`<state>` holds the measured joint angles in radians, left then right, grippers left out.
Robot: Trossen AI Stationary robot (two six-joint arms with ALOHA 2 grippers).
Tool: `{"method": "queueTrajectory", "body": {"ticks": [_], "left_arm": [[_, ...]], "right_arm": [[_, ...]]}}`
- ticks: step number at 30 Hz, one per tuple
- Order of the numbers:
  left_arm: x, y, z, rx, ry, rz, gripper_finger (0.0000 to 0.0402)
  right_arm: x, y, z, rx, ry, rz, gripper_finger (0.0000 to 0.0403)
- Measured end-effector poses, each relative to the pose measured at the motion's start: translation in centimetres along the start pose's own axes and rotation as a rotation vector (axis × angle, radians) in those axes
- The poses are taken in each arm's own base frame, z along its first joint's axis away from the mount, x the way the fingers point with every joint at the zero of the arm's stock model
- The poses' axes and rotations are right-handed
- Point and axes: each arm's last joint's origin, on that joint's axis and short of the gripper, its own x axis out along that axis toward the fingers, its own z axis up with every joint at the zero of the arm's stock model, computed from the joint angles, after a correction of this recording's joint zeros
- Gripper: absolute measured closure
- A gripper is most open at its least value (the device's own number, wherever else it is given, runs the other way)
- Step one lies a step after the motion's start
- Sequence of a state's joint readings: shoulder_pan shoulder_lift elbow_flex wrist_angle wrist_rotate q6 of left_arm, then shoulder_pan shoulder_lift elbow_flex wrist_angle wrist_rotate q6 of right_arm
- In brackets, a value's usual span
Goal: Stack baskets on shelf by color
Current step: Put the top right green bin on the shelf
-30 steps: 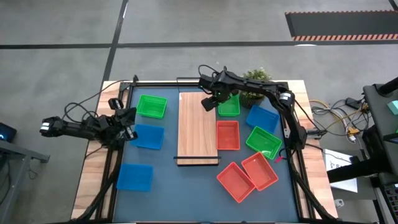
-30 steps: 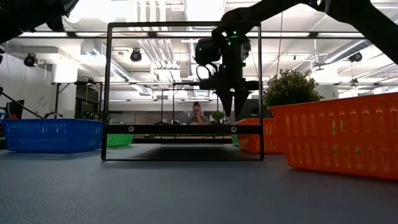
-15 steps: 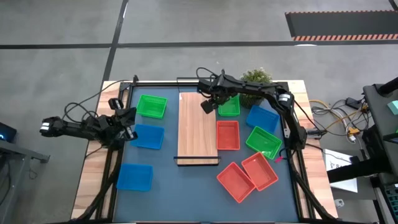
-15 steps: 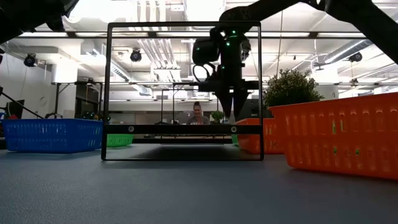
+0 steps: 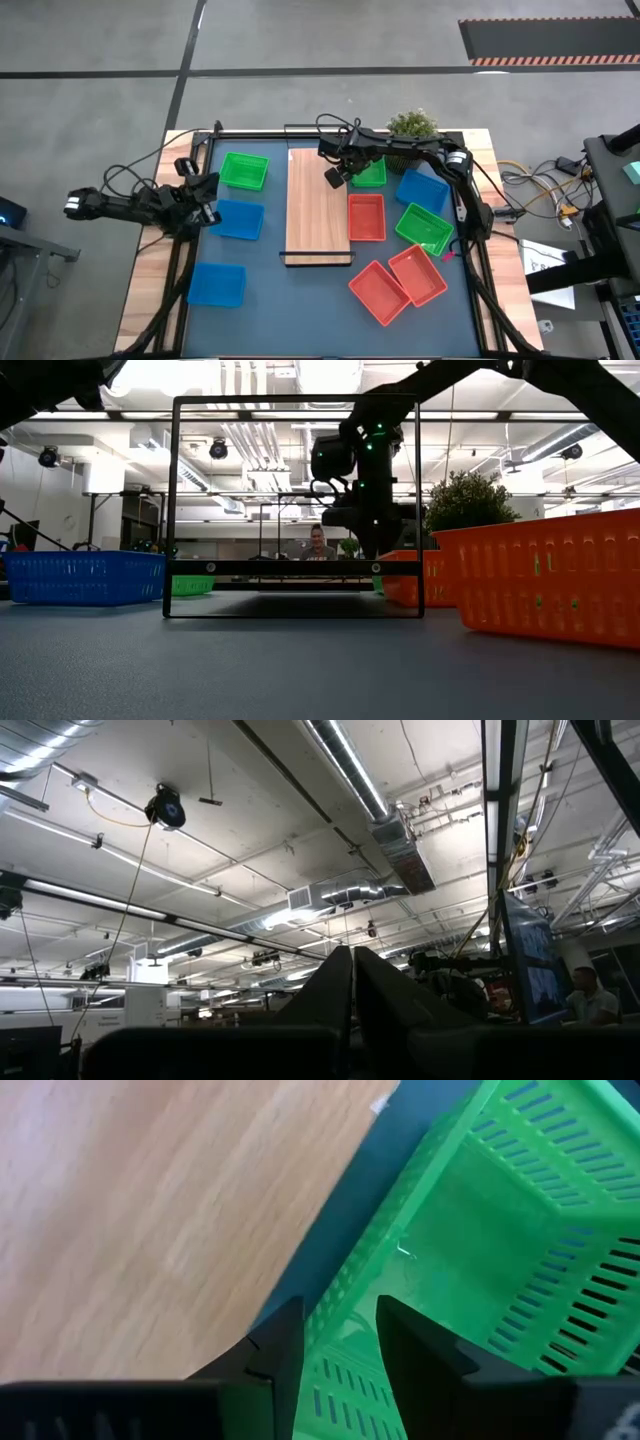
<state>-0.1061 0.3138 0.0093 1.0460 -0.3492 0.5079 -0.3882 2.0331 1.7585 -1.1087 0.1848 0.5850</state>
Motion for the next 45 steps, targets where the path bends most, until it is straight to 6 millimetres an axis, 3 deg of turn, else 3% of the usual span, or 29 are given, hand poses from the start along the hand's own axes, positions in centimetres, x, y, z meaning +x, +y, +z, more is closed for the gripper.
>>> {"method": "queueTrajectory", "body": {"ticks": [14,20,35,40,45], "left_arm": [[0.0,0.0,0.0,0.0,0.0,0.0,0.0402],[0.0,0.0,0.0,0.0,0.0,0.0,0.0402],[0.0,0.0,0.0,0.0,0.0,0.0,0.0402],[0.0,0.0,0.0,-0.002,0.001,0.0,0.0402],[0.0,0.0,0.0,-0.002,0.001,0.0,0.0402]], "right_arm": [[0.0,0.1,-0.1,0.041,0.003,0.008,0.0385],[-0.6,0.0,-0.3,0.044,0.005,0.007,0.0389],[-8.9,-2.3,-2.3,0.017,-0.082,0.131,0.0391],[-10.9,-1.5,-3.9,-0.154,-0.108,0.2,0.0392],[-12.1,0.8,-5.8,-0.403,-0.171,0.202,0.0392]]}}
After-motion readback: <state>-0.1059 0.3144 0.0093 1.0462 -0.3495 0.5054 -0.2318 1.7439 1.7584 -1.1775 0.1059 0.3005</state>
